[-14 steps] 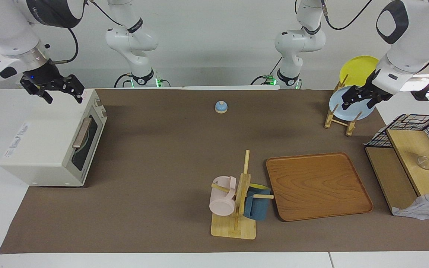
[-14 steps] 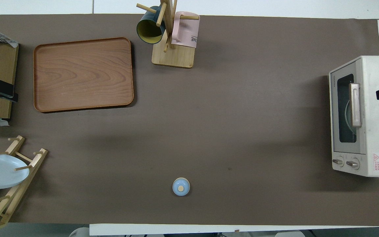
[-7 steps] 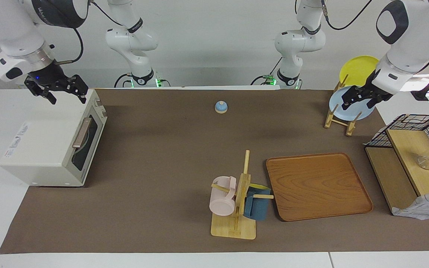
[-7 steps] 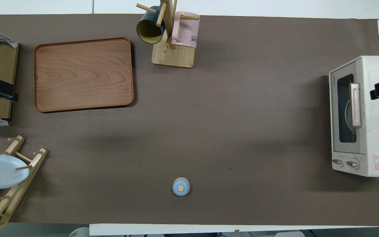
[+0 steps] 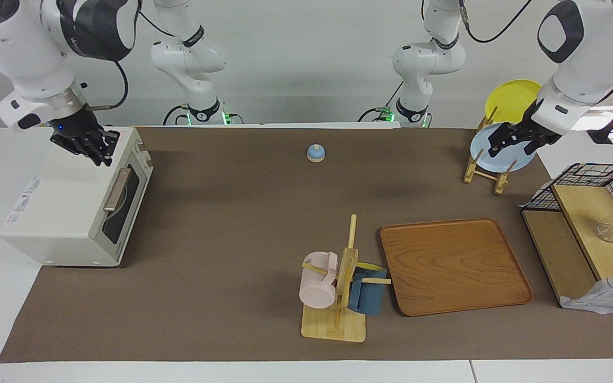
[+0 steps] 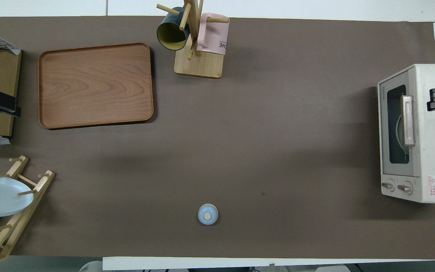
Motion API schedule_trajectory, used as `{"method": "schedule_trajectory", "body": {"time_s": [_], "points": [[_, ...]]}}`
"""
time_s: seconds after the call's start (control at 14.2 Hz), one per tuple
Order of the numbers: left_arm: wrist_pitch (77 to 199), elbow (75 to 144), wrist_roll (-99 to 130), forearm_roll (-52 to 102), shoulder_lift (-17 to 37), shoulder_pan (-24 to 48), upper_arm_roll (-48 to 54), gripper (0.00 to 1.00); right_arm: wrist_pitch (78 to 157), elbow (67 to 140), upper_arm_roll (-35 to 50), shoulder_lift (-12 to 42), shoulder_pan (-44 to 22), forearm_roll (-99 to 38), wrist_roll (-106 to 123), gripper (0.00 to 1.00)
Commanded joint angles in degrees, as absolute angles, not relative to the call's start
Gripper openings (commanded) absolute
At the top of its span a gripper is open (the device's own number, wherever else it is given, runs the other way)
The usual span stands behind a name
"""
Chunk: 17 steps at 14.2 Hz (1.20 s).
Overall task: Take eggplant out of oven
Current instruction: 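Reach the right gripper to the toaster oven door handle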
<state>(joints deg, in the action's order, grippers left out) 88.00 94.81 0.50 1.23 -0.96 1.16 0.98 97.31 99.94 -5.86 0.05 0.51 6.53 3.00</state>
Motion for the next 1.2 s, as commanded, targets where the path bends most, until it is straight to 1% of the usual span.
{"method": "schedule_trajectory", "body": {"time_s": [0.0,0.21,0.49,0.98,1.12], "points": [[87.54,94.66,0.44,0.7,-1.05,1.23,0.79,1.0,100.11,104.76,-5.98,-1.14,0.0,8.61,1.75,0.0],[87.54,94.66,0.44,0.79,-1.14,1.23,0.79,1.0,100.37,106.69,-5.98,-1.14,-0.35,10.27,-0.43,0.0],[87.54,94.66,0.44,0.7,-1.14,1.23,0.79,1.0,103.79,110.47,-5.98,-1.05,-0.44,14.23,-0.44,0.0],[87.54,94.66,0.44,0.7,-1.14,1.23,0.79,1.0,106.26,112.41,-5.89,-0.79,-1.49,14.24,-2.72,0.0],[87.54,94.66,0.44,0.79,-1.14,1.23,0.79,1.0,107.31,113.2,-5.89,1.04,-1.76,16.07,-2.64,0.0]]}}
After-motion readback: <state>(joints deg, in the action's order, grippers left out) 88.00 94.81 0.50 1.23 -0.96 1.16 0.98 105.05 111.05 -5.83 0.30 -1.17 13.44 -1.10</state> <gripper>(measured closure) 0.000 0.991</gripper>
